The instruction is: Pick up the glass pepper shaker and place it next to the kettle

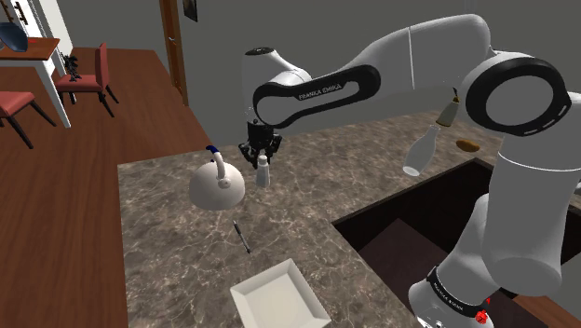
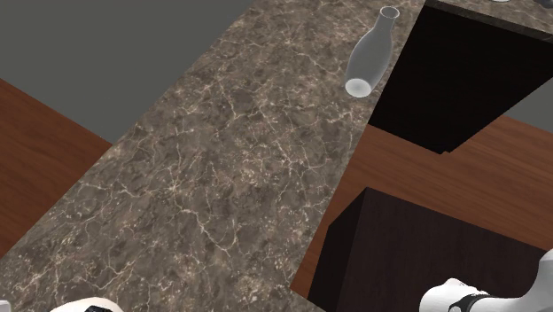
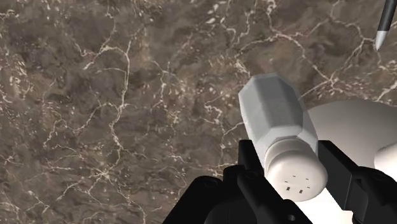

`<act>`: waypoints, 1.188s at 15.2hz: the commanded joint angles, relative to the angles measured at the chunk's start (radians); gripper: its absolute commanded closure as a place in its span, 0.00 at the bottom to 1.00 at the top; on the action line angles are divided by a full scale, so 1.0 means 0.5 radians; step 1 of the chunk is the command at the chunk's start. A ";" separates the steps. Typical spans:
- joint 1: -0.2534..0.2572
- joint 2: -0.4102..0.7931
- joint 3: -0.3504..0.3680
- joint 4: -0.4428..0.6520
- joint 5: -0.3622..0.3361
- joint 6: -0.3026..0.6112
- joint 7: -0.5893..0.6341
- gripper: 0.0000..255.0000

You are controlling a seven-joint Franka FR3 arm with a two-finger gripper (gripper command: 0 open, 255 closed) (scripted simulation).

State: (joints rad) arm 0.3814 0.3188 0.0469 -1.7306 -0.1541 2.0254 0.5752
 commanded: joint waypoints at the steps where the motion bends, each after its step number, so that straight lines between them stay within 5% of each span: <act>1: -0.001 0.027 -0.002 -0.021 -0.004 0.049 0.005 1.00; 18: 0.001 0.188 -0.014 -0.161 -0.038 0.347 0.054 1.00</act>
State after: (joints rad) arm 0.3818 0.4123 0.0400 -1.8113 -0.1728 2.1982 0.6017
